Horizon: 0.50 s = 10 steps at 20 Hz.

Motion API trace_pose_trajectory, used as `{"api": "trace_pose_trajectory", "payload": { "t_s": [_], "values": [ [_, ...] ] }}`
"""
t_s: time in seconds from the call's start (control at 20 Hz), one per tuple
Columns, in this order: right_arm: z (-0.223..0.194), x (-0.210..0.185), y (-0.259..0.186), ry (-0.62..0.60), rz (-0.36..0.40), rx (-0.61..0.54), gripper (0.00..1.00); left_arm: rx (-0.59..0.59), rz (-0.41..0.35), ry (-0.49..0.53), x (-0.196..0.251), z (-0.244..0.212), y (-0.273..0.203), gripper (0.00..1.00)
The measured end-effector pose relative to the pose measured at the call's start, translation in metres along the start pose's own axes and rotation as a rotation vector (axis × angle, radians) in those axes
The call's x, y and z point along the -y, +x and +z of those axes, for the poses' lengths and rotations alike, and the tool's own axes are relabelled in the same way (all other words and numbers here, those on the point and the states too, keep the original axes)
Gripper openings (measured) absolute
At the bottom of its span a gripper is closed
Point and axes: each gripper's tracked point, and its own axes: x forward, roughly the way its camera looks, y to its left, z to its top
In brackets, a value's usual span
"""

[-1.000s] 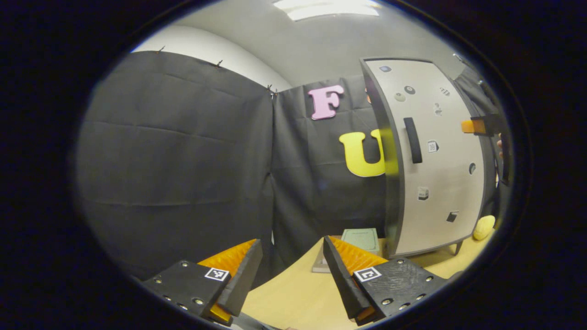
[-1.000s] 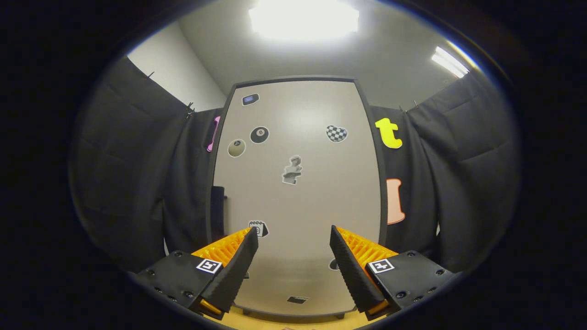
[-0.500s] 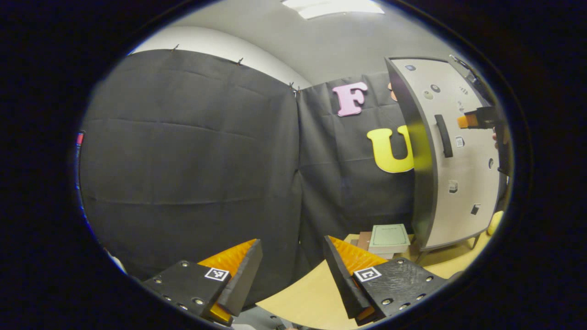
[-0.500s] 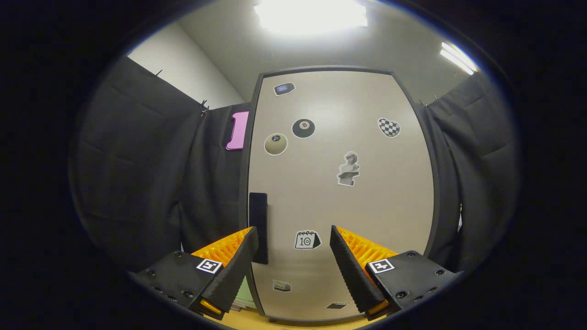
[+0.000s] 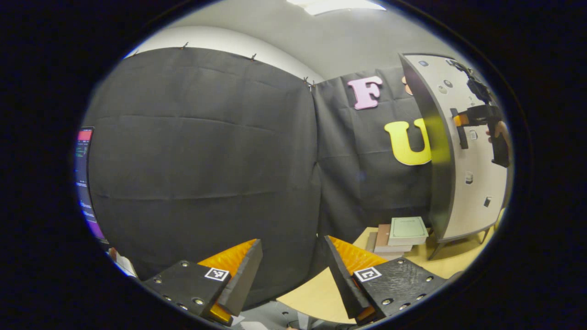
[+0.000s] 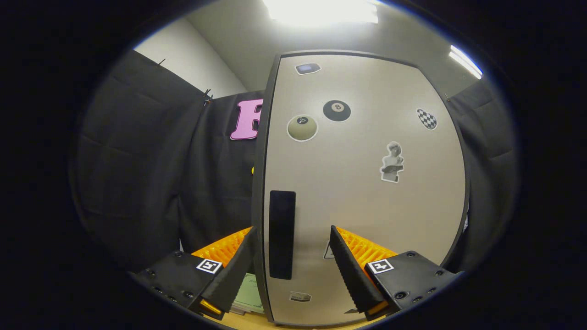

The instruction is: Open the cabinet door with the right hand, grasp the bottle in the cabinet with the left hand and place it on the coaster, then close the cabinet door with the right hand.

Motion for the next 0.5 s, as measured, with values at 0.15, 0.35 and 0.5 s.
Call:
{"api": "trace_pose_trajectory", "payload": {
  "t_s": [0.15,0.35,0.5],
  "values": [
    [-0.014,-0.004,0.013,0.007,-0.006,-0.063,0.89,-0.011,0.019,0.000,-0.007,-0.005,0.000,0.81],
    [-0.025,-0.002,0.026,0.052,-0.024,-0.123,0.60,-0.013,0.030,-0.004,-0.012,-0.008,-0.002,0.81],
    [-0.027,-0.010,0.030,0.090,-0.003,-0.154,0.54,-0.014,0.032,-0.006,-0.012,-0.011,-0.003,0.81]
  ]
}}
